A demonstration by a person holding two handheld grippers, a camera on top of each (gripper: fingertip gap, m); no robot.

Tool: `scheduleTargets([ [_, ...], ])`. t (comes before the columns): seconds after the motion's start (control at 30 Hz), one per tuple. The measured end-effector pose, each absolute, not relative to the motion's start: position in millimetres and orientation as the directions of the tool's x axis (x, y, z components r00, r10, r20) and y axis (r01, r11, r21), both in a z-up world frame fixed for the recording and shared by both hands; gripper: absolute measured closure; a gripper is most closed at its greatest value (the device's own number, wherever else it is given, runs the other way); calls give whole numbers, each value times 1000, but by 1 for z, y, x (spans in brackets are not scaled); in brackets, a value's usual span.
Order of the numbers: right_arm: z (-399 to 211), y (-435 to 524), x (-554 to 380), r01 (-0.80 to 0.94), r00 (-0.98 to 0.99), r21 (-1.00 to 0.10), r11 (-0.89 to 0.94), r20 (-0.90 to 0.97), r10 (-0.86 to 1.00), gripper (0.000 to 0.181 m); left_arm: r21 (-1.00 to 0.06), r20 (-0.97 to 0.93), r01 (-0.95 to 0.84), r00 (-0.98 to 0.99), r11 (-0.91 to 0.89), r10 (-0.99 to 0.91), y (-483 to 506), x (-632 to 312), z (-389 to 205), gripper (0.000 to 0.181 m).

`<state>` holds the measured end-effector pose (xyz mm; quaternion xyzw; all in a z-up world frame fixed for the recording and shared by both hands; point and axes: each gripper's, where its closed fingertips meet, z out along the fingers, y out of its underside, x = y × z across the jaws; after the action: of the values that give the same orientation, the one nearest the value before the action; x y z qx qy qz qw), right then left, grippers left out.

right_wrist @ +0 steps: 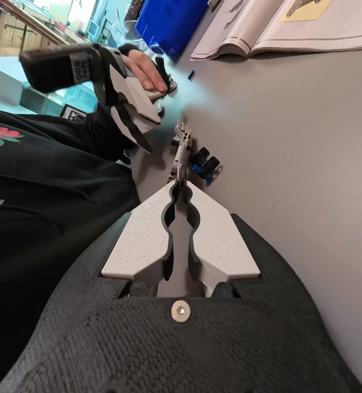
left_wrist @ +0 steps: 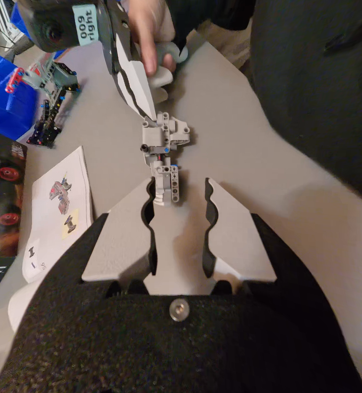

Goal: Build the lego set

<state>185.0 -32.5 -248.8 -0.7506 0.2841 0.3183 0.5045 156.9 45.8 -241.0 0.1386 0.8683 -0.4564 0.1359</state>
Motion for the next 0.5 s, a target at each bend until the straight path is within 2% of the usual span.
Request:
scheduleTargets([
  [0.13, -248, -31, 179, -724, 648, -582, -370, -758, -76, 180, -879, -198, 181, -980, 441, 8, 31, 172, -203, 143],
  [0.23, -247, -28, 179, -733, 628, -562, -382, -775, -65, 180, -883, -63, 33, -997, 468, -49, 17, 192, -194, 143],
  [0.33, -248, -27, 181, -765, 586, -525, -374, -808, -64, 180, -830, -194, 190, -980, 525, 47, 3, 190, -199, 142],
  [0.4, -249, -28, 181, -764, 592, -527, -373, -802, -80, 180, -759, -313, 293, -947, 581, 68, -4, 193, -211, 156],
  [0.5, -250, -27, 185, -769, 594, -529, -358, -798, -98, 181, -702, -284, 281, -953, 655, 106, -12, 187, -232, 161],
])
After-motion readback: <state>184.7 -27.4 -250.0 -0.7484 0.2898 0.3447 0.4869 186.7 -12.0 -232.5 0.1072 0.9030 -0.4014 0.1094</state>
